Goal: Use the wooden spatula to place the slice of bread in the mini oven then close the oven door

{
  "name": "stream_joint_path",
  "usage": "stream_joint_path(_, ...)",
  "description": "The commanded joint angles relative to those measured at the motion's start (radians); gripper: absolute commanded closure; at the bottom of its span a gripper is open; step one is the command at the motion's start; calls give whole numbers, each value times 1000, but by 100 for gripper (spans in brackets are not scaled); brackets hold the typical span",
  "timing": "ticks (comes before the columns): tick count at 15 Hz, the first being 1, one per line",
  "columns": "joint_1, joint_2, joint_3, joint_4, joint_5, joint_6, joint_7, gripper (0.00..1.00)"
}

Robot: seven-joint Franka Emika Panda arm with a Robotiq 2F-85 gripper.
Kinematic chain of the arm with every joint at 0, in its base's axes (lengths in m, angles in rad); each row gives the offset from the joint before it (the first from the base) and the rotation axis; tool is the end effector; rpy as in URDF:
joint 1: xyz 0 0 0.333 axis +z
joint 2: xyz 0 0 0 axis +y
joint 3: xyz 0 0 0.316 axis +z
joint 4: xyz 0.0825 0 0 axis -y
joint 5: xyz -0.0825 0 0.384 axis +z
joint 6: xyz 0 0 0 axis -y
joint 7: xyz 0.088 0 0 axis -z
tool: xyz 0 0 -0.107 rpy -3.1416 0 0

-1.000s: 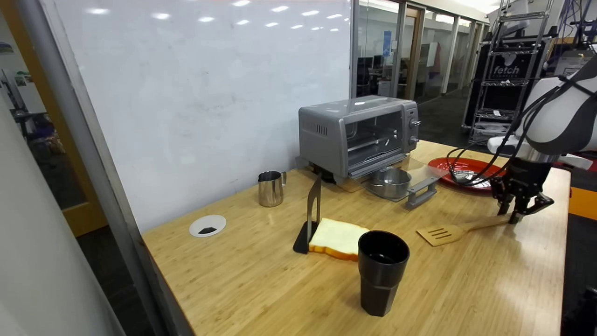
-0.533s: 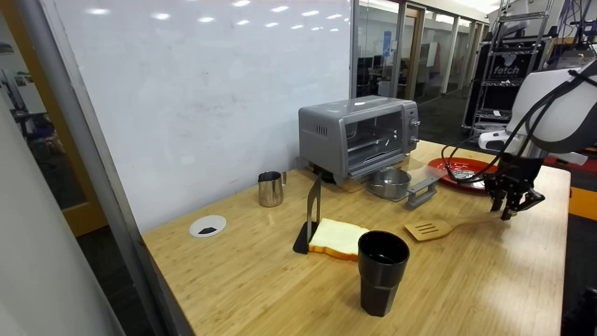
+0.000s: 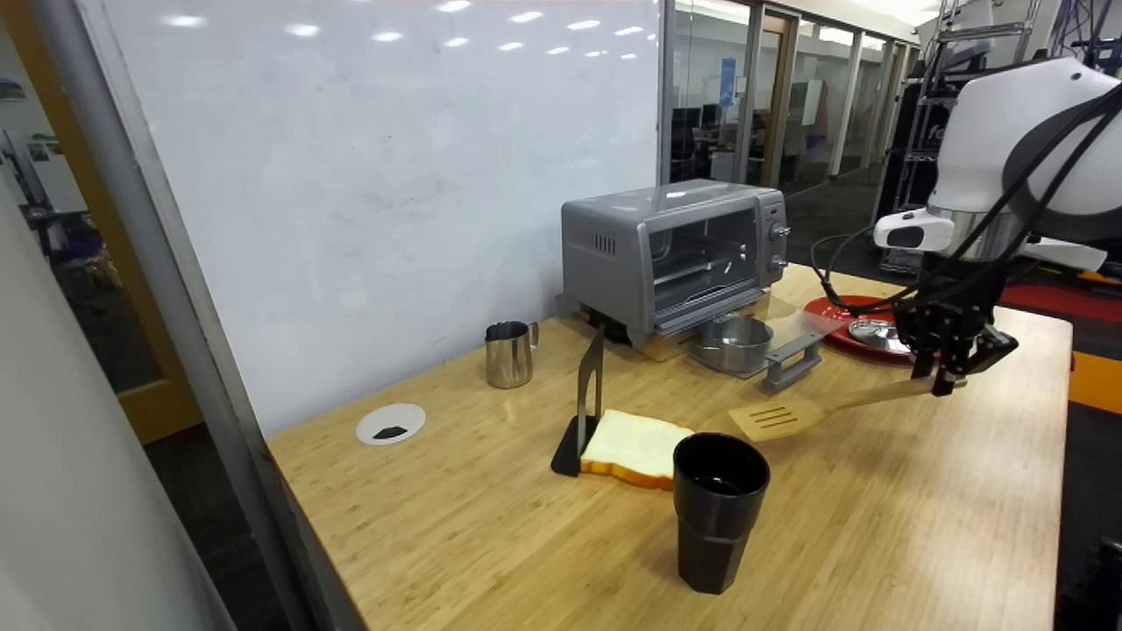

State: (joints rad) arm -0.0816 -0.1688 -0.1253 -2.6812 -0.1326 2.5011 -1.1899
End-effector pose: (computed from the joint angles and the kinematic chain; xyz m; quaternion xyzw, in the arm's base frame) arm 0.3994 -0.0812 0.2879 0.8543 0.5189 -0.0229 0.0184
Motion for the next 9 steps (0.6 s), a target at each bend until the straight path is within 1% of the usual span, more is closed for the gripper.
stream_joint_path(1,6,-4,36,28,-74,-99,135,93)
stream_joint_path(5,23,2,48,40,-102,-153,214,93)
stream_joint_path(9,40,29,58,62,-102,-160,280,93)
